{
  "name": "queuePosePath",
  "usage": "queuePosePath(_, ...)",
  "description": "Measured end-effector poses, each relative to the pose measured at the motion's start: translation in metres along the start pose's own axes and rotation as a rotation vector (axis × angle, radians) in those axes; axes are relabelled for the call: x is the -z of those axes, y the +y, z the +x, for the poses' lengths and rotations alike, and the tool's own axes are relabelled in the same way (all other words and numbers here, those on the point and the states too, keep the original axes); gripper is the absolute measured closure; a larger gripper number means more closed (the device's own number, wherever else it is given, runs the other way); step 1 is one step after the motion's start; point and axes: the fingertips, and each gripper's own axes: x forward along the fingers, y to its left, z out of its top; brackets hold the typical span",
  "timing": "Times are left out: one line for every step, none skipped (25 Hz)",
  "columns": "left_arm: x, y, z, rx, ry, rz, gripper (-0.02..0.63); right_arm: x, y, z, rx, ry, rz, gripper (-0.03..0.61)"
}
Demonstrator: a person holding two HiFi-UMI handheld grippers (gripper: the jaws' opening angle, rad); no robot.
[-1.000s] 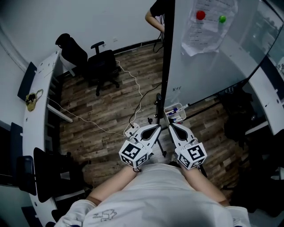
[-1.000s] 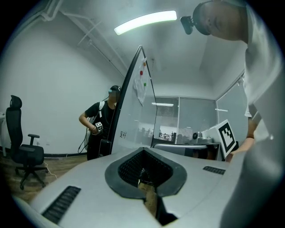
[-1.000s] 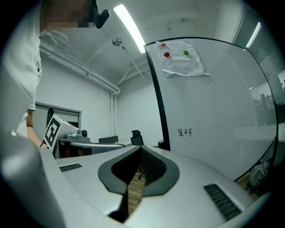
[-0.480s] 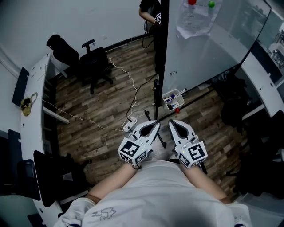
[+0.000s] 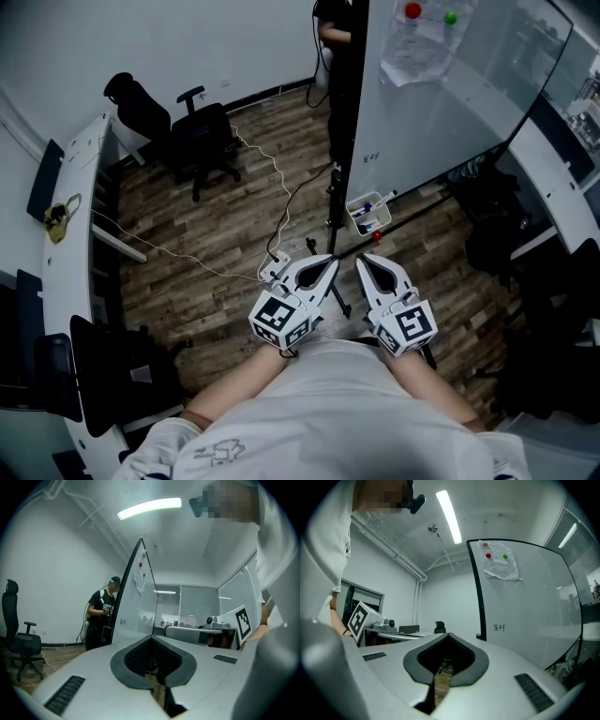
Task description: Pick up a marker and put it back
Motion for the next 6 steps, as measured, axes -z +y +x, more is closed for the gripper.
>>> queuePosePath(-0.0003,0.0002,-0.0004,0.0,-0.001,0.0,0.609,-0.0003,-0.0002,0.0006,0.0,-0.002,0.001,0.568)
queuePosePath(-0.0006,0.0001,-0.0005,0.001,-0.001,0.002,0.609,-0.0004,-0.0006,0.0009,0.0,-0.003,0.001,0.568)
queuePosePath(-0.0011,0.0002,-0.0006,0.002,-0.002,0.004,0.609,-0.0005,-0.0011,0.0013,0.001,-0.004,0.002,0.568)
queuePosePath(-0.0018,0.0006,-0.0006,0.004,-0.003,0.006,0.609,-0.0006,-0.0017,0.0018,0.002,-0.005,0.002,0.568)
queuePosePath(-0.0025,0.0011,-0.0007,0.004,-0.005,0.008,0.609,-0.0007,-0.0023,0.0023,0.003,-0.006,0.003,0.568)
queuePosePath(-0.0032,0.0018,-0.0007,0.004,-0.006,0.009,0.609,-0.0009,-0.0029,0.0029,0.004,-0.007,0.004,0.568)
